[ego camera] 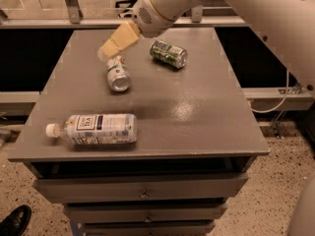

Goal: Place 7up can upright

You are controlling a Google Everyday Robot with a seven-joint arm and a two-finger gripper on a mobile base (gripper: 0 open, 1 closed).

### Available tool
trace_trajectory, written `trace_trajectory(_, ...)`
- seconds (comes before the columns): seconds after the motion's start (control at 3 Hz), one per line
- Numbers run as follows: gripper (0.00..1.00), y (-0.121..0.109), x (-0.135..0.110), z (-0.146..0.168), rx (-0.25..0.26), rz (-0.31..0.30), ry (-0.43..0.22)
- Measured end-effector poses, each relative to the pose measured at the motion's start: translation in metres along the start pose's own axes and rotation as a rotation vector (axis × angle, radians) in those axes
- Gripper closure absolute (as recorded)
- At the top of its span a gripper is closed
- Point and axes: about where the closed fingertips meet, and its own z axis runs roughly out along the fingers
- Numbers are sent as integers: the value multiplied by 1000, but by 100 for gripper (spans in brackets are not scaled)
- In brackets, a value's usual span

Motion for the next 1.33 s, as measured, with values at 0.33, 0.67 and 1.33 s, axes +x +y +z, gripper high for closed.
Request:
trace_trajectory(0.33,0,15,-24,49,27,118,9)
trace_trajectory(0.67,0,15,-21,77,86,222,49)
trace_trajectory(1.33,0,-13,-6,108,213,310,150)
